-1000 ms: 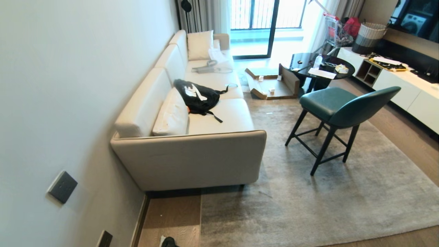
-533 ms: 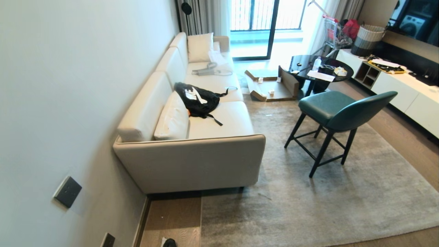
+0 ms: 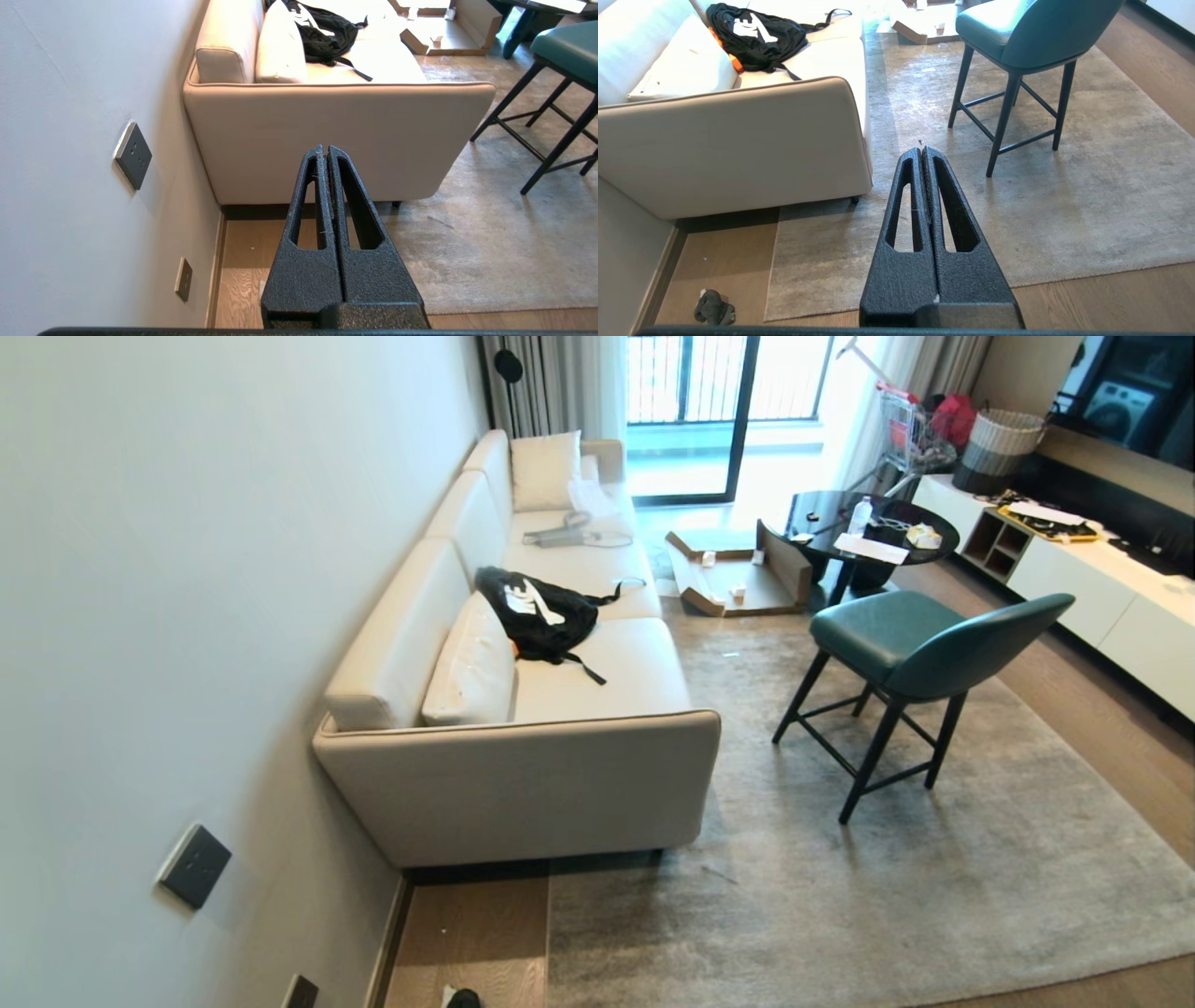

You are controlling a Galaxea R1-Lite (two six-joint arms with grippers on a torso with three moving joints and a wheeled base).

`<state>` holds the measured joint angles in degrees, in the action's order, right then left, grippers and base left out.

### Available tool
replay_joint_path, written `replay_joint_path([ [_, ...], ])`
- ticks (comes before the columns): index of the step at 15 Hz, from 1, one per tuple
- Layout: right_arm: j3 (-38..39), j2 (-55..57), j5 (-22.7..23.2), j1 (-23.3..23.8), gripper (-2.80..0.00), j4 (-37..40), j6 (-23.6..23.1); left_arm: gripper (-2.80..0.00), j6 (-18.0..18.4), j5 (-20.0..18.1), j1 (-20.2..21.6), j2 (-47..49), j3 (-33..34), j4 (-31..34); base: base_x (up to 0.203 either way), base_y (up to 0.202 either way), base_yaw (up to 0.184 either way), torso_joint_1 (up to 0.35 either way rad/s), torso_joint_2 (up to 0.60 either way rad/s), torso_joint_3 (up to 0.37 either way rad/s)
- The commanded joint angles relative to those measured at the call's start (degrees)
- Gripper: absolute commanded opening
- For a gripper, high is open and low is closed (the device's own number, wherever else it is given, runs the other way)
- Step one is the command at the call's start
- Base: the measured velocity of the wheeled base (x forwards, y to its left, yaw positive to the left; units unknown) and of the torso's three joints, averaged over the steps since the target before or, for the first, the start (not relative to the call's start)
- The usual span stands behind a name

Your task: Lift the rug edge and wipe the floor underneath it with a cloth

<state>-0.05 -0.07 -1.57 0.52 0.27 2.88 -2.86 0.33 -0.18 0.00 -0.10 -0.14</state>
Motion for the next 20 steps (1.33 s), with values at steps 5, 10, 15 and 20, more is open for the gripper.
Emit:
replay_joint_path([
  [5,-0.04,0.07,-0.02,0.00,-2.80,0.00,0.20,-2.80,-0.04,-0.02,0.01,0.00,0.01,-0.02,0.000,0.000,0.000,0.000,0.00,0.000],
  [10,-0.04,0.07,-0.02,0.00,-2.80,0.00,0.20,-2.80,-0.04,-0.05,0.01,0.00,0.01,-0.04,0.000,0.000,0.000,0.000,0.00,0.000],
  [15,-0.03,0.07,-0.02,0.00,-2.80,0.00,0.20,-2.80,-0.04,0.02,0.01,0.00,0.01,-0.04,0.000,0.000,0.000,0.000,0.00,0.000],
  [20,-0.04,0.07,-0.02,0.00,-2.80,0.00,0.20,-2.80,-0.04,-0.05,0.01,0.00,0.01,-0.04,0.000,0.000,0.000,0.000,0.00,0.000],
])
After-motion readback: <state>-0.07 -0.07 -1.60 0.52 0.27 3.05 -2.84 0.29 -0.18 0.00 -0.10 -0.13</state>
